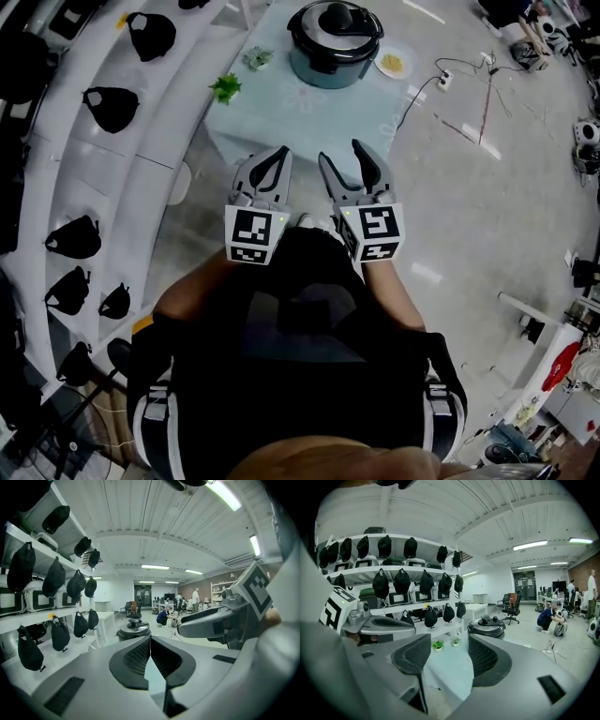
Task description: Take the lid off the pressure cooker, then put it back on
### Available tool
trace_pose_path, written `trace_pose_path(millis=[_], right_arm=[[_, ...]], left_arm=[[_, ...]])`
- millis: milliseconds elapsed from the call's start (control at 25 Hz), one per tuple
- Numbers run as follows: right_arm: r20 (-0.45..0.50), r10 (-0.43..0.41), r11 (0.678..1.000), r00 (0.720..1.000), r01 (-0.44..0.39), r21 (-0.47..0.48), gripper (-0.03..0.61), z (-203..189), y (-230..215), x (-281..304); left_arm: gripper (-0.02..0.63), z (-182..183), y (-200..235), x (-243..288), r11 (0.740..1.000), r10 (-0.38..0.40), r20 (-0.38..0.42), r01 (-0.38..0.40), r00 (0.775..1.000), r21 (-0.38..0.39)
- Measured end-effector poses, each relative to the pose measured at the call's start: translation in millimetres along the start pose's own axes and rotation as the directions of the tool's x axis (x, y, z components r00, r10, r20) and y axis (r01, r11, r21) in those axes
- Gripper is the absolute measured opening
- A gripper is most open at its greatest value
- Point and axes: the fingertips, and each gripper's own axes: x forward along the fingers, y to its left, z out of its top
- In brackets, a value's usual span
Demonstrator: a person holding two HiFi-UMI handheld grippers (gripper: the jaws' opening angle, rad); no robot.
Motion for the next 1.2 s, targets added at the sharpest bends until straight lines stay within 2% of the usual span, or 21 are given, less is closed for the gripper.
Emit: trace_pose_path(millis=[440, 1200], right_arm=[[-0.019, -0.007, 1.0, 1.0, 0.007, 0.008, 0.267, -8, 30, -4], [-0.013, -0.051, 0.998, 0.999, 0.052, 0.03, 0.249, -16, 51, -16]], left_arm=[[0.009, -5, 12, -24, 1.0, 0.004, 0.013, -0.004, 1.0, -0.02], [0.009, -14, 16, -42, 1.0, -0.027, 0.013, 0.027, 1.0, -0.015]])
